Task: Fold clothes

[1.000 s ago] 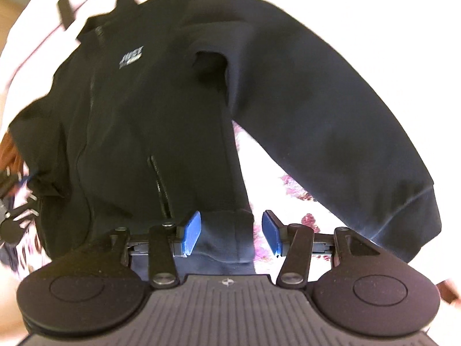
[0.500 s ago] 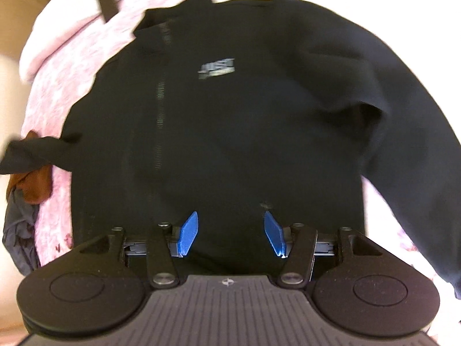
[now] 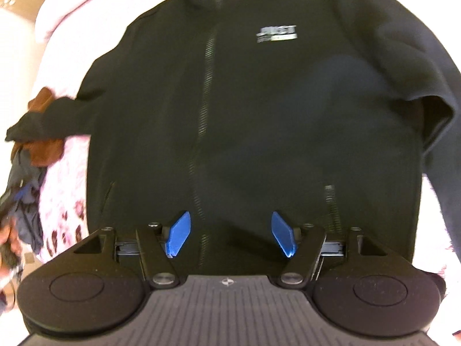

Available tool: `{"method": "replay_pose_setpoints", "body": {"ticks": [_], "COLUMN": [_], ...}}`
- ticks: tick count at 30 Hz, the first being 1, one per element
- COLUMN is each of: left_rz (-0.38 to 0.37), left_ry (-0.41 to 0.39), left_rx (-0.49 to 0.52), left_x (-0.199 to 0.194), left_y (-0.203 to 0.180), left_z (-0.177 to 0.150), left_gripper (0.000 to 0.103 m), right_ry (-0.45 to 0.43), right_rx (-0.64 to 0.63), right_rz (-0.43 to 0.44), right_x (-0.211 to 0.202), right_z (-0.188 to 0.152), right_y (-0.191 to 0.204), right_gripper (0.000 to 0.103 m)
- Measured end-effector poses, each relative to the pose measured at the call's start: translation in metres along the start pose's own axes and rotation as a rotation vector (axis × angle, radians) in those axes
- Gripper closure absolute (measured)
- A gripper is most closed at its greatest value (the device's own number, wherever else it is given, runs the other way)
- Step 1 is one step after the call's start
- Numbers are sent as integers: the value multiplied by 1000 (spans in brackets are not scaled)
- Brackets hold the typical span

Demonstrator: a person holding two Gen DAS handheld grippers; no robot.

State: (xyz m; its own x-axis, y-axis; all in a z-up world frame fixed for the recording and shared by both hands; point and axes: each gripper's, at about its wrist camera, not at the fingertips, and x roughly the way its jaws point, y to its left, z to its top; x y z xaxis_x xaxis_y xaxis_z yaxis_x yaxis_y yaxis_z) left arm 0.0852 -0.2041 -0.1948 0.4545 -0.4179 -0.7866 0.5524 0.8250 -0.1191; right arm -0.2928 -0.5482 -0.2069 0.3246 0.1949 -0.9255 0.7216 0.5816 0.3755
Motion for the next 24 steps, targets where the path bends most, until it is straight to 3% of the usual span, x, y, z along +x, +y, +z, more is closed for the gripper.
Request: {"method": "replay_pose_setpoints", "body": {"ticks": [2, 6, 10, 12, 13, 14, 15, 17, 22, 24], "left_rz": [59, 144, 149, 153, 158, 160, 161, 127, -15, -44], "left_ry": [-47, -117, -40, -1, 14, 38, 58, 24, -124, -146], "left_rx": [-32, -204, -392, -453, -470, -463, -455, -416, -296, -250], "left_x": [12, 27, 50, 60, 65, 72, 79, 64, -2, -25], "left_y": [12, 58, 105, 118, 122, 121, 120, 116, 109, 115], "left_z": [30, 94, 137, 148, 151, 155, 159, 157, 139, 121], "left_gripper": [36, 24, 24, 32, 48, 80, 91, 97, 97, 97], "right_ry": [11, 3, -25, -34, -38, -40, -42, -47, -57, -63], "right_rx": [-31, -95, -115, -122, -125, -137, -149, -189, -286, -318], "right_rz": [9, 37, 59, 63, 65, 69, 74, 79, 111, 146], "right_x": [6, 13, 17, 19, 19, 17, 15, 11, 16, 24], "right_z": [3, 17, 39, 48, 52, 56, 60, 69, 93, 104], "right_y": [12, 37, 53, 59, 62, 65, 67, 74, 93, 108], "right_gripper": [37, 36, 36, 36, 36, 36, 36, 36, 36, 36]}}
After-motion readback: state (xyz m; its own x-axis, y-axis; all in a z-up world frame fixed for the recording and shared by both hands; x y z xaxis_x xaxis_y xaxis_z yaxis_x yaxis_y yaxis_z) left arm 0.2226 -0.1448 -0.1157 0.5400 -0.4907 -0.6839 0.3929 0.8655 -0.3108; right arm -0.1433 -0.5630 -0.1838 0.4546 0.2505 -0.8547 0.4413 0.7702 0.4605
